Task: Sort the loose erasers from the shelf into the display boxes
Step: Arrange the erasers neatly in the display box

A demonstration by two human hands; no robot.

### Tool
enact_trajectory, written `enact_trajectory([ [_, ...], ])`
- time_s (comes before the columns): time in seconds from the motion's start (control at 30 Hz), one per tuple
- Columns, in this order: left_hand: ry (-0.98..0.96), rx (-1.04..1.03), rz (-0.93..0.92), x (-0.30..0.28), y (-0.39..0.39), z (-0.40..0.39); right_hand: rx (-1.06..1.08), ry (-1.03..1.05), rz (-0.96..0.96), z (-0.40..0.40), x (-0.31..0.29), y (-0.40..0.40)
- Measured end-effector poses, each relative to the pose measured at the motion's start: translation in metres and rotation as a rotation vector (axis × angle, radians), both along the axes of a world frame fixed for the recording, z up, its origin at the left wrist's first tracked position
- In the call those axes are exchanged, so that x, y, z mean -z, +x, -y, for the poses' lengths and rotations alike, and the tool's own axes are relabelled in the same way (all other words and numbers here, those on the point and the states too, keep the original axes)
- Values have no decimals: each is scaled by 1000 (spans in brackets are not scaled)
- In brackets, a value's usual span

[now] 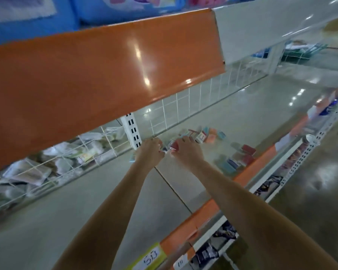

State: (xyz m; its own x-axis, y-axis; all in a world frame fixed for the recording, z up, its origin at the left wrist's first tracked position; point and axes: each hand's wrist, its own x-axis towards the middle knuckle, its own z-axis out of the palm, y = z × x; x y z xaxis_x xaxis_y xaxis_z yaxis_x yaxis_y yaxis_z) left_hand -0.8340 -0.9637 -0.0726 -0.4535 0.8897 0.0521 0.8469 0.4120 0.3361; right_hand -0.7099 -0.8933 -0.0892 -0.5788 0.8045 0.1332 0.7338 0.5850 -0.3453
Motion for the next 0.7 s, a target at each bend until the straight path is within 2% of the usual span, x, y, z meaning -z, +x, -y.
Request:
enact_trajectory([
  [0.23,28,-150,108,-3,12,-8,-213,-80,-174,-27,5,14],
  [0.33,109,-221,277,-7,16,4,-310,-146,-274,-31,-5,27],
  [0.4,224,-286,453,-12,20,22,-366,-222,-330,-22,-18,33],
  [0.47,323,-353,680,-21,27,50,-420,-386,-361,-8,-28,34],
  [0.53,400,-430,885,-32,37,84,-472,-652,-399,11,-36,31],
  [0.6,479,-496,965,-40,44,122,-545,-878,-424,32,-44,28],
  [0.7,576,-574,982,-47,53,180,-682,-1043,-421,72,-54,20],
])
